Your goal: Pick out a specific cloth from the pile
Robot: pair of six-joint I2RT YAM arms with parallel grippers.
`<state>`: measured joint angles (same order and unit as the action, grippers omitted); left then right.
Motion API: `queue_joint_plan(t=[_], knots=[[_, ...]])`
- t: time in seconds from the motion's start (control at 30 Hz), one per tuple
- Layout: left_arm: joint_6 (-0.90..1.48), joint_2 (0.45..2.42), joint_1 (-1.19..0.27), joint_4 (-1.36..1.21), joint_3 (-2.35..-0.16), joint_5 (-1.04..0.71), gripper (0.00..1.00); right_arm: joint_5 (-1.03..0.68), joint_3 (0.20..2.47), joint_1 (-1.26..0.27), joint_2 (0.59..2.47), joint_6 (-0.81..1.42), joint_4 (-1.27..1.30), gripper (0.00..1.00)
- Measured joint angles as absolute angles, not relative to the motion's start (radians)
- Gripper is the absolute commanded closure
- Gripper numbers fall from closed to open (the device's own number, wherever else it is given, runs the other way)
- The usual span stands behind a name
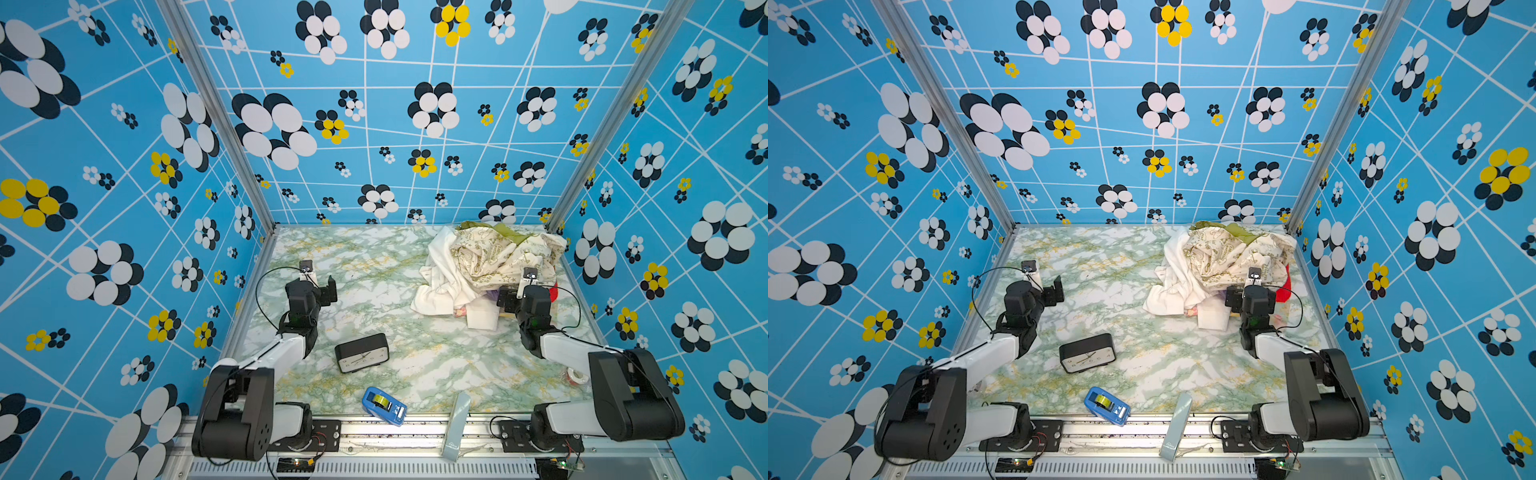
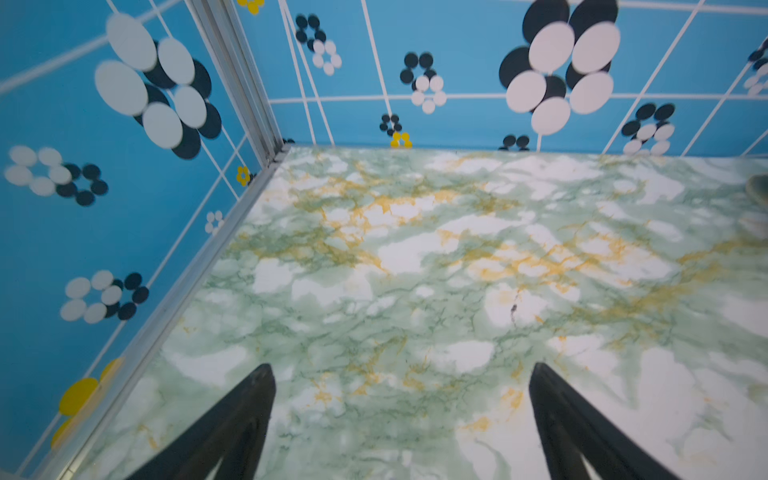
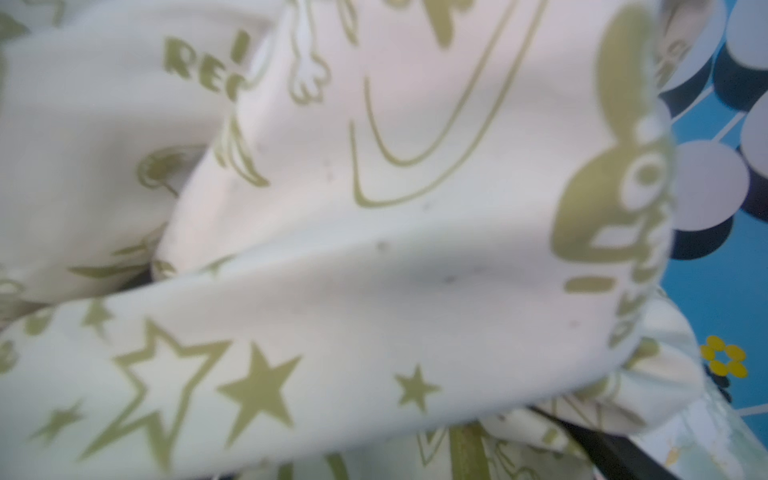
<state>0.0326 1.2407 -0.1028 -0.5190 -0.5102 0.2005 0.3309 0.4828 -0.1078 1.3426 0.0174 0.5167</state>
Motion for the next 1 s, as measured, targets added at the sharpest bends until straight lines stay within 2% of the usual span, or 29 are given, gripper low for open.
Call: queue_joint_plan(t=[0.27, 0.43, 0.7, 1.0], knots=[[0.072, 1.035, -0.286, -0.153, -0.636, 0.331, 0.02, 0.389, 0.704, -0.237, 1.061, 0.048, 0.052, 0.01], [0.132, 0.931, -0.316, 0.027, -0.655, 0.358, 0.02, 0.371, 0.851, -0.252, 1.063, 0.088, -0.158, 0.01], [0.218, 0.783, -0.339, 0.157, -0.658, 0.315, 0.03, 0.326, 1.248, -0.31, 1.42, 0.136, -0.398, 0.04], [0.274, 0.773, -0.354, 0.181, -0.658, 0.246, 0.03, 0.286, 1.561, -0.318, 1.784, 0.143, -0.532, 0.05]])
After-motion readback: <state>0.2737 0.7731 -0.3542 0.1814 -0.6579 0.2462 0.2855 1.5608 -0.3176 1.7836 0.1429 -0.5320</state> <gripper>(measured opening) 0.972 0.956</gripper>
